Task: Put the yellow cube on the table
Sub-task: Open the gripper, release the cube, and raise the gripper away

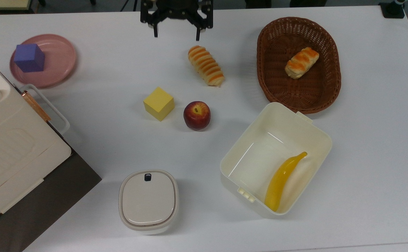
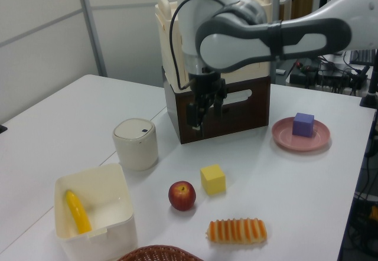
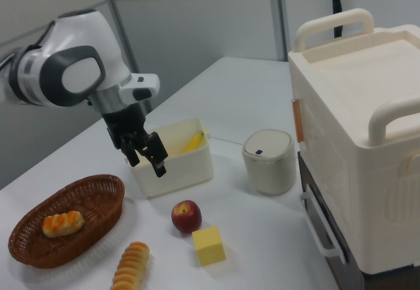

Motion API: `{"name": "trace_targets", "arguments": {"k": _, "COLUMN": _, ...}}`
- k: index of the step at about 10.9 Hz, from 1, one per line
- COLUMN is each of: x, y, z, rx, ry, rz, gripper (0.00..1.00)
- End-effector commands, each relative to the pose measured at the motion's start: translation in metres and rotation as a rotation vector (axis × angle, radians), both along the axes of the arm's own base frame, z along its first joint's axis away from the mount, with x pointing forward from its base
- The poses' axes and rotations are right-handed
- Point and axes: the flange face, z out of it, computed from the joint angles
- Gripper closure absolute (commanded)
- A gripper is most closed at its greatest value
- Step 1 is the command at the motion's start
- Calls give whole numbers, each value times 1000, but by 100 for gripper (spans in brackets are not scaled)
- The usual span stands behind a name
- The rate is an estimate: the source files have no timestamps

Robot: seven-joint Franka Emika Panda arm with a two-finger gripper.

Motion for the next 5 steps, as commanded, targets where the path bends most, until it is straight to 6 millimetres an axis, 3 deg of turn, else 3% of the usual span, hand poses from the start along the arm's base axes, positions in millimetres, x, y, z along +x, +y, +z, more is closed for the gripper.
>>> {"name": "trace_targets", "arguments": {"k": 1, "x": -19, "y": -8, "z": 17, "rx": -1, "ry": 3, "rz": -37, "gripper": 0}}
{"name": "trace_targets", "arguments": {"k": 2, "x": -20, "y": -22, "z": 21, "rx": 18, "ry": -2, "rz": -60, "gripper": 0}}
{"name": "trace_targets", "arguments": {"k": 5, "x": -21, "y": -28, "z": 28, "rx": 60, "ry": -12, "rz": -61, "gripper": 0}}
